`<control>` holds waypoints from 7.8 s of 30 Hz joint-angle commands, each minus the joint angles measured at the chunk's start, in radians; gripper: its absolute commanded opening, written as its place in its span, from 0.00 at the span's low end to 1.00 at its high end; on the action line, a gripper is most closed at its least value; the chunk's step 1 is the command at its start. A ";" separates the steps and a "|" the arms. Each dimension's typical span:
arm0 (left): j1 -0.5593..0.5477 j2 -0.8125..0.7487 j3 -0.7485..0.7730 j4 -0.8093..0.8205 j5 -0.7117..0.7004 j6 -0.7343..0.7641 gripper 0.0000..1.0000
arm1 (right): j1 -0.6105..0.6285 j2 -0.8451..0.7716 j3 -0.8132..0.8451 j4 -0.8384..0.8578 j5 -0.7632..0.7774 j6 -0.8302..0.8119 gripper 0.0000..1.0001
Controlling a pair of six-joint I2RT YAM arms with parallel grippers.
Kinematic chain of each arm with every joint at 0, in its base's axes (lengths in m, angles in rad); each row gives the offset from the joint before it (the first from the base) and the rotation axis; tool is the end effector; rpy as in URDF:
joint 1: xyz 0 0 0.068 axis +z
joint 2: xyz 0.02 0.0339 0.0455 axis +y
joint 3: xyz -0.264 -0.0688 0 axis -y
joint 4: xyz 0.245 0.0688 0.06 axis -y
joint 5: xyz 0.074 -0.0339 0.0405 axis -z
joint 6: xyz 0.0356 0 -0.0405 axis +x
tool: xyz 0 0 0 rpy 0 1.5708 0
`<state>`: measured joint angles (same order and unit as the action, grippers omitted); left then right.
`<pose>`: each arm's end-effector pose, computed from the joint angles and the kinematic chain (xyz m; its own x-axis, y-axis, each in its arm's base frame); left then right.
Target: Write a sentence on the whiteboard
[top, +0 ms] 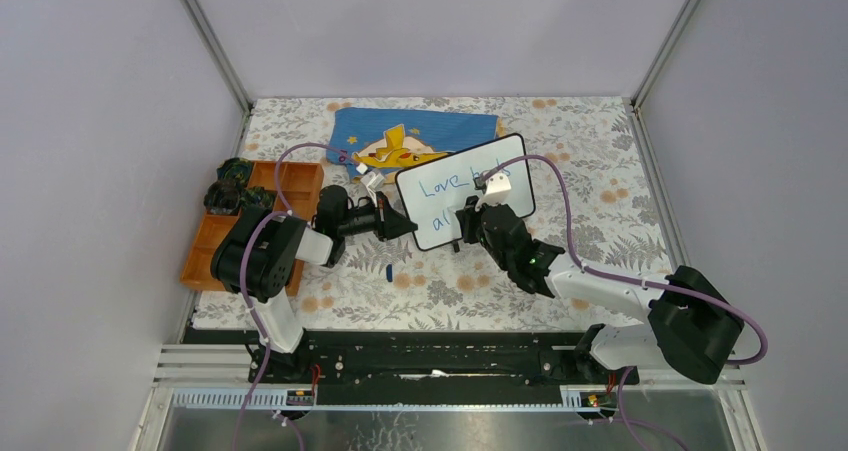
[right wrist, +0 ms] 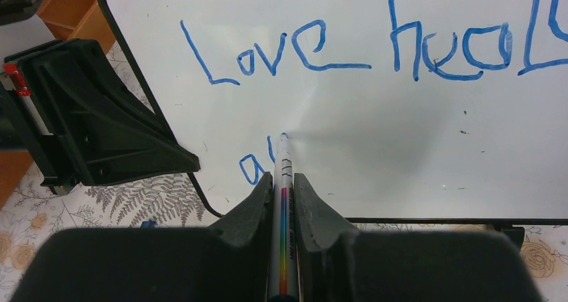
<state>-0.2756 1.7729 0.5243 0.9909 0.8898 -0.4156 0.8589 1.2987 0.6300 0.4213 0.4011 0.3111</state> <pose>0.2818 -0.1084 0.1342 -0.5854 -0.0986 -0.8047 0.7191 0.3952 -0.5716 0.1947 0.2044 0.2368 -0.2900 0.0953 -0.9523 -0.3792 0.9022 0.2058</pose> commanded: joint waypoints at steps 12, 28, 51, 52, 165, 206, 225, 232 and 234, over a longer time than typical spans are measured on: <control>-0.024 0.010 -0.004 -0.095 -0.024 0.055 0.00 | -0.011 -0.024 -0.059 -0.008 0.004 0.028 0.00; -0.025 0.010 -0.003 -0.098 -0.023 0.057 0.00 | -0.011 -0.039 -0.084 -0.026 0.011 0.034 0.00; -0.026 0.004 0.000 -0.104 -0.024 0.058 0.00 | -0.011 -0.419 -0.147 -0.077 -0.050 -0.055 0.00; -0.026 0.005 0.001 -0.104 -0.024 0.058 0.00 | -0.009 -0.449 -0.153 -0.078 -0.062 -0.063 0.00; -0.046 -0.012 0.015 -0.170 -0.040 0.090 0.00 | -0.083 -0.087 -0.188 0.192 -0.031 0.156 0.00; -0.052 -0.045 0.009 -0.188 -0.075 0.100 0.00 | -0.085 -0.859 -0.214 -0.408 -0.241 0.088 0.00; -0.059 -0.114 -0.015 -0.223 -0.118 0.103 0.43 | -0.086 -0.930 -0.225 -0.415 -0.200 0.079 0.00; -0.059 -0.265 -0.066 -0.323 -0.219 0.127 0.62 | -0.086 -0.959 -0.225 -0.455 -0.201 0.079 0.00; -0.059 -0.317 -0.085 -0.339 -0.255 0.123 0.76 | -0.085 -0.970 -0.234 -0.447 -0.200 0.081 0.00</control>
<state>-0.3305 1.5497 0.4770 0.6888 0.7265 -0.3172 0.7795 0.3534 0.3767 -0.0452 0.1913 0.4038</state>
